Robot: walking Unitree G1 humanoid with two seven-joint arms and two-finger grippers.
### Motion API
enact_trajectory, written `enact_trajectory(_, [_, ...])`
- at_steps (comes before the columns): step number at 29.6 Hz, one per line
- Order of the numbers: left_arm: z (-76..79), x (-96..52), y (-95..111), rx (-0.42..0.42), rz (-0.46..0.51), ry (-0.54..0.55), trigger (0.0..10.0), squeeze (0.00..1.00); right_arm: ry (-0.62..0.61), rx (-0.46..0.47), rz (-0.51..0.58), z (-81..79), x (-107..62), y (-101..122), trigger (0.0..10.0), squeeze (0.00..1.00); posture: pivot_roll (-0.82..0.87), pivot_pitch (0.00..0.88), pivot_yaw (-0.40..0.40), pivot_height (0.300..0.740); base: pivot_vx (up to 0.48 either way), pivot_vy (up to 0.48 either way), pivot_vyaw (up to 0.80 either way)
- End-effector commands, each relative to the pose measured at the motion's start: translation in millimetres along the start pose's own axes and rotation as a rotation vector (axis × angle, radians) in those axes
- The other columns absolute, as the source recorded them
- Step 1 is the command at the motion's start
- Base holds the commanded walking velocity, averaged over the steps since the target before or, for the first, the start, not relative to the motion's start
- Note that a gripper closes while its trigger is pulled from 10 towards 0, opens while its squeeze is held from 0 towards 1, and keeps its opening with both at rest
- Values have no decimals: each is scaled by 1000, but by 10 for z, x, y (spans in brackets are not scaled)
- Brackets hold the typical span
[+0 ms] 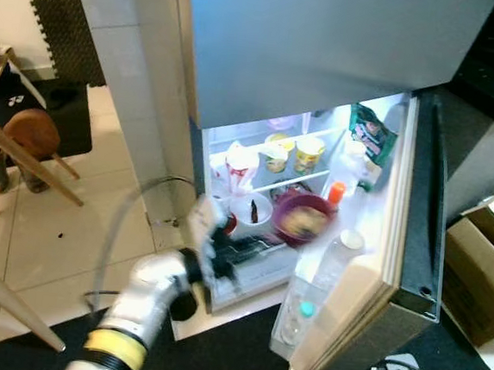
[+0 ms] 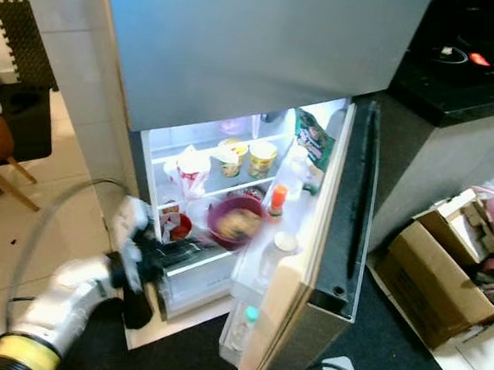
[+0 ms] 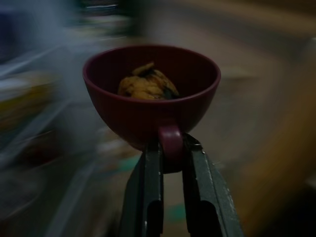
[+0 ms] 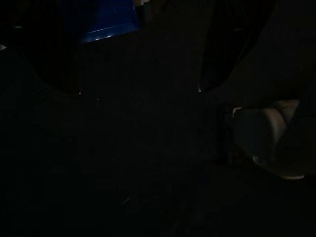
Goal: Restocking fridge
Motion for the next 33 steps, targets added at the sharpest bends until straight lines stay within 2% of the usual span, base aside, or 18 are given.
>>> enact_trajectory(1, [-122,-47,54,38,8,50,10000,0,5,-4,19,-26,5,70,10000,0,-58,0,-5,740,0,0,0])
enact_trajectory(2, [-329,-168,68,56,-2,143,10000,0,8,-2,19,-43,7,72,10000,0,-58,0,-5,740,0,0,0])
enact_trajectory(7, [-514,-293,57,62,-11,244,10000,0,12,0,19,-67,11,74,10000,0,-54,0,-3,740,0,0,0])
enact_trajectory(13, [-543,-305,-40,51,-29,280,10000,0,16,-14,11,-77,13,62,10000,0,-53,0,-4,740,0,0,-260])
enact_trajectory(17, [-532,-317,-331,-4,-85,341,10000,0,18,-8,10,-76,12,67,10000,0,-60,0,-6,740,0,0,-781])
enact_trajectory(21, [-540,-356,-481,-37,-113,388,10000,0,17,-7,8,-70,11,61,10000,0,-60,0,-6,740,0,0,-781])
enact_trajectory(29, [-550,-421,-650,-75,-145,455,10000,0,23,-6,6,-90,13,51,10000,0,-60,0,-4,740,0,0,-781])
enact_trajectory(33, [-608,-493,-737,-85,-168,524,10000,0,28,3,17,-110,16,65,10000,0,-59,0,-3,740,0,0,-731])
Point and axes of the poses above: a point about 5 cm out from each wrist's last joint towards the gripper, its own x axis pointing out of the wrist towards the gripper, its own y axis along the axis of the wrist's last joint, z = x × y, the point moved 6 cm from there along x, pointing out of the wrist towards the gripper, and after that the axes turned 2 degrees about x, right-handed, at the moved point
